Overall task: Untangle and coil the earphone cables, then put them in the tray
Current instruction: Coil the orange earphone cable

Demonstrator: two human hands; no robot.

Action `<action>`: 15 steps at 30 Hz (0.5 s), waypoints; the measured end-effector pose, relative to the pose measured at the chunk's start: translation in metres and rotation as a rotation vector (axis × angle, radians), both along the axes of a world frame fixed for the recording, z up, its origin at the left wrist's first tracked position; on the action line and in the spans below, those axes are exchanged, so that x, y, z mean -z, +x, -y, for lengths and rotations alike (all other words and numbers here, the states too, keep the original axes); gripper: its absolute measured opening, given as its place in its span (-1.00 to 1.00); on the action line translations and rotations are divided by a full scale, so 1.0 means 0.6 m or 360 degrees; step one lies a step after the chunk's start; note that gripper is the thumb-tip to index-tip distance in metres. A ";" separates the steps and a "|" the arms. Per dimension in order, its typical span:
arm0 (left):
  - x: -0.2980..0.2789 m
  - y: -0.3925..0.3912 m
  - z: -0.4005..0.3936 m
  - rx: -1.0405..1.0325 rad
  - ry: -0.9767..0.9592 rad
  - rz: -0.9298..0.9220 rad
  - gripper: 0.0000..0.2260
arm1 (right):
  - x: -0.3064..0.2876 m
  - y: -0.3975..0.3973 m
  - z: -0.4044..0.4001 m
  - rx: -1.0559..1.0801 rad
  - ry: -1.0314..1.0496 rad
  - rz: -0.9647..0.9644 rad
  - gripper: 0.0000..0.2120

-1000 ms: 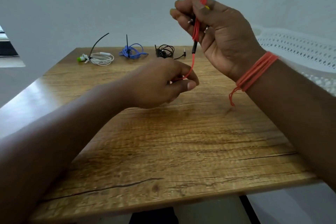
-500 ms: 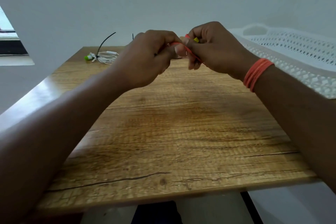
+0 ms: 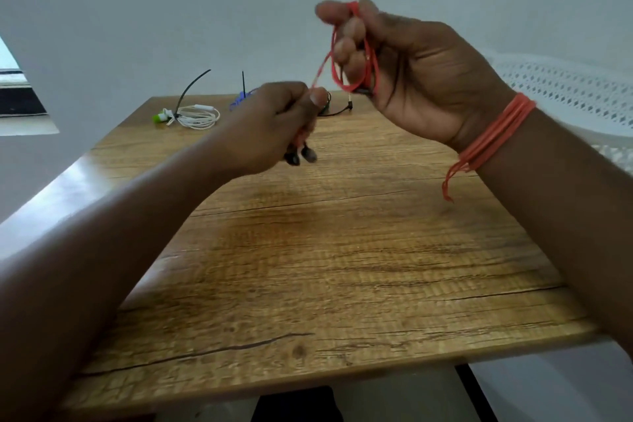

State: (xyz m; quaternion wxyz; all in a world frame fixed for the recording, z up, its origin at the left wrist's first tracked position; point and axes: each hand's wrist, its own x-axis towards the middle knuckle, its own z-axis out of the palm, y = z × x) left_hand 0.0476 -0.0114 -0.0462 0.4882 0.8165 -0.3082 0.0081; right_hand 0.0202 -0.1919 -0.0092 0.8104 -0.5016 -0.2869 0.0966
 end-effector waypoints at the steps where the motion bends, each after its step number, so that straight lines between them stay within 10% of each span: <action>1: 0.002 -0.006 0.005 0.0078 0.0030 -0.0038 -0.69 | 0.000 0.003 0.000 0.0008 0.0134 0.0014 -0.73; 10: 0.015 -0.017 0.019 0.0349 0.0240 -0.0256 -0.81 | 0.005 0.024 0.023 0.0717 0.0271 0.0286 -0.81; 15: 0.007 -0.023 0.016 0.0482 0.0237 -0.0104 -0.77 | 0.024 0.042 0.027 0.1654 -0.0722 0.0703 -0.83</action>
